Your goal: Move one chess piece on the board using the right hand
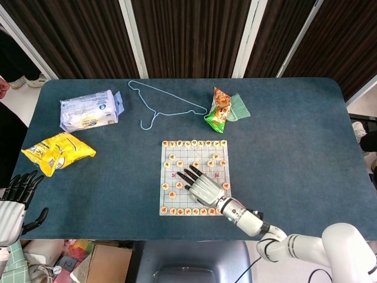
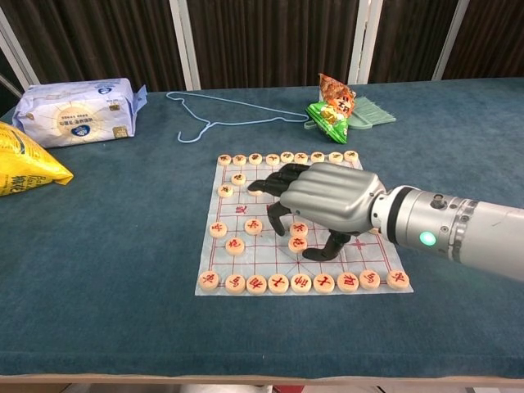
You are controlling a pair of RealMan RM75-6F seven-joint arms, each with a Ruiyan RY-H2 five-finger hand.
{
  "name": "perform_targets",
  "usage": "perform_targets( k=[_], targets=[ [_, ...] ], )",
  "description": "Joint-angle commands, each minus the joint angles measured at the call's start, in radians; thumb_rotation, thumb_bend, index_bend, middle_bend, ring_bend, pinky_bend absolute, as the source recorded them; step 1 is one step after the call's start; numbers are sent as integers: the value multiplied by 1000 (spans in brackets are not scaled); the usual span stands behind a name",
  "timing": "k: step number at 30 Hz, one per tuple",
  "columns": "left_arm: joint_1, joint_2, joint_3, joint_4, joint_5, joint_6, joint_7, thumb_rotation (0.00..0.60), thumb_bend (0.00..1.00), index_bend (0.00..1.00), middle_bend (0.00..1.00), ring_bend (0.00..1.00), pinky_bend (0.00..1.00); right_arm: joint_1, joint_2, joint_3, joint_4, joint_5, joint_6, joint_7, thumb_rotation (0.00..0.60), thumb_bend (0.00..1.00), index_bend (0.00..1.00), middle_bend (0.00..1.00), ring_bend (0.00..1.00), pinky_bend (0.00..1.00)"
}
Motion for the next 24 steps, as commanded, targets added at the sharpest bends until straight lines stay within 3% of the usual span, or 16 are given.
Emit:
perform_targets(
  k=[1,4,7,11,13,15,17,19,20,24],
  targets=[
    [0,0,1,-1,2,-1,1,600,354,0,0,0,21,-3,10,-1,-14,6,4,-9,600,448,482,64,0,0],
    [1,-1,2,1,6,4,3,600,353,0,0,0,21,-12,36,-5,-51,-1,26,-10,600,448,418,62,0,0],
    [2,-1,2,4,9,7,4,600,353,0,0,0,21,-60,108,-16,-141,-34,130,-27,600,448,305,52,0,0],
    [6,-1,2,4,7,12,13,600,353,0,0,0,21,-208,276,-70,-338,-98,375,34,600,448,132,14,0,0],
    [10,-3,5,0,10,13,32,600,353,0,0,0,21,-347,408,-134,-467,-83,527,27,600,425,31,0,0,0],
    [12,-3,11,-8,11,7,54,600,362,0,0,0,21,-464,483,-183,-534,-44,643,21,600,378,0,0,0,0],
    [12,-3,17,-23,11,-7,86,600,372,0,0,0,20,-584,520,-222,-539,7,752,68,600,333,0,0,0,0],
    [9,-5,18,-33,12,-16,107,600,373,0,0,0,21,-655,515,-228,-491,53,802,134,600,323,0,0,0,0],
    [7,-9,17,-37,11,-19,119,600,373,0,0,0,21,-678,516,-229,-473,90,798,141,600,318,0,0,0,0],
    [6,-21,15,-44,8,-27,157,600,372,0,0,0,21,-691,546,-207,-462,68,797,218,600,298,0,0,0,0]
  ],
)
